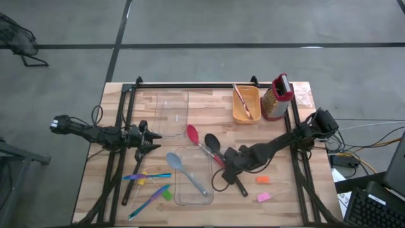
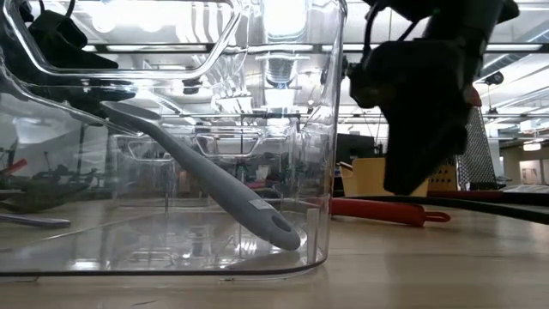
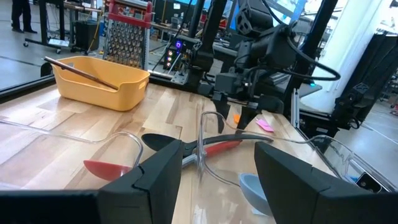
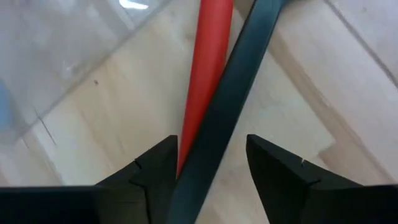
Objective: Pick & Place Kitchen Items
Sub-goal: Put the right black serving spoon into the bottom transparent bin
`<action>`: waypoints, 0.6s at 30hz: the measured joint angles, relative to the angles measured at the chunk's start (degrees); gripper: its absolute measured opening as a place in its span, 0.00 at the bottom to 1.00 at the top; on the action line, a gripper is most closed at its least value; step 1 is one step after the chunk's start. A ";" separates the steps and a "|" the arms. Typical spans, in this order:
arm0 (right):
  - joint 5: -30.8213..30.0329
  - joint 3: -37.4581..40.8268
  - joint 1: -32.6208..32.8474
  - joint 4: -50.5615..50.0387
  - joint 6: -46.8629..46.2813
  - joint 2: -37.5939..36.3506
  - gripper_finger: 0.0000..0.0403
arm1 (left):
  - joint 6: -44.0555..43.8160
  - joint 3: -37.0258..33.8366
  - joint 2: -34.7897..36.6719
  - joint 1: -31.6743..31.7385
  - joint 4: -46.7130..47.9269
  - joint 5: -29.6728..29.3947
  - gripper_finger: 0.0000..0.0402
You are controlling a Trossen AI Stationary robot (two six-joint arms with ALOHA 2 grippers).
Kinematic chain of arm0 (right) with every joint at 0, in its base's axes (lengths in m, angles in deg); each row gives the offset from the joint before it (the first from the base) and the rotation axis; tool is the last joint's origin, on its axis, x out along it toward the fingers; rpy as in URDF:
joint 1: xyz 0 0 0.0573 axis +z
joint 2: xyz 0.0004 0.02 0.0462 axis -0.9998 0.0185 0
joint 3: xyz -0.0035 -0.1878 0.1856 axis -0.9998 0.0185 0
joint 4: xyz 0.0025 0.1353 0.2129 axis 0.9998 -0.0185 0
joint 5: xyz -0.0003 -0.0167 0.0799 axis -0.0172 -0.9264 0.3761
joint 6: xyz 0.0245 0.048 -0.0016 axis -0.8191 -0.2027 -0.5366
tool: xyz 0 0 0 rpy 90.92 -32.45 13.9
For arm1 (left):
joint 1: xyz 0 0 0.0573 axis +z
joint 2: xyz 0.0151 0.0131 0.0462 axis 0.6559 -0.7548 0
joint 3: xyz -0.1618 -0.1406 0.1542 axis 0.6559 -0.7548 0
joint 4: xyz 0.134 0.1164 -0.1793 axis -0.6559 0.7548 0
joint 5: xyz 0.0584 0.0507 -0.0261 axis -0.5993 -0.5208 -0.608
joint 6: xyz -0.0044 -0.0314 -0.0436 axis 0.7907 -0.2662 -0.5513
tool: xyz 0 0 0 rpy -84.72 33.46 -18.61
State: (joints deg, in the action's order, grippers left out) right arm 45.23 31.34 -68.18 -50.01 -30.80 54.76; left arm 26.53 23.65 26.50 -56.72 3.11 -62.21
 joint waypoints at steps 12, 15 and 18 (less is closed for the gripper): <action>-3.22 2.88 -0.15 5.02 0.08 0.09 0.53 | 0.01 0.00 0.00 -0.01 0.00 0.00 0.52; -3.18 3.99 -0.15 7.09 0.06 0.09 0.51 | 0.01 0.00 0.00 0.00 0.01 0.01 0.52; -3.05 4.39 -0.15 7.46 0.06 0.09 0.48 | 0.01 0.00 0.00 -0.02 0.01 -0.01 0.52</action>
State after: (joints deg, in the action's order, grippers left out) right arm 42.18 35.74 -68.34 -42.55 -30.74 54.84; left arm 26.54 23.65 26.50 -56.73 3.12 -62.22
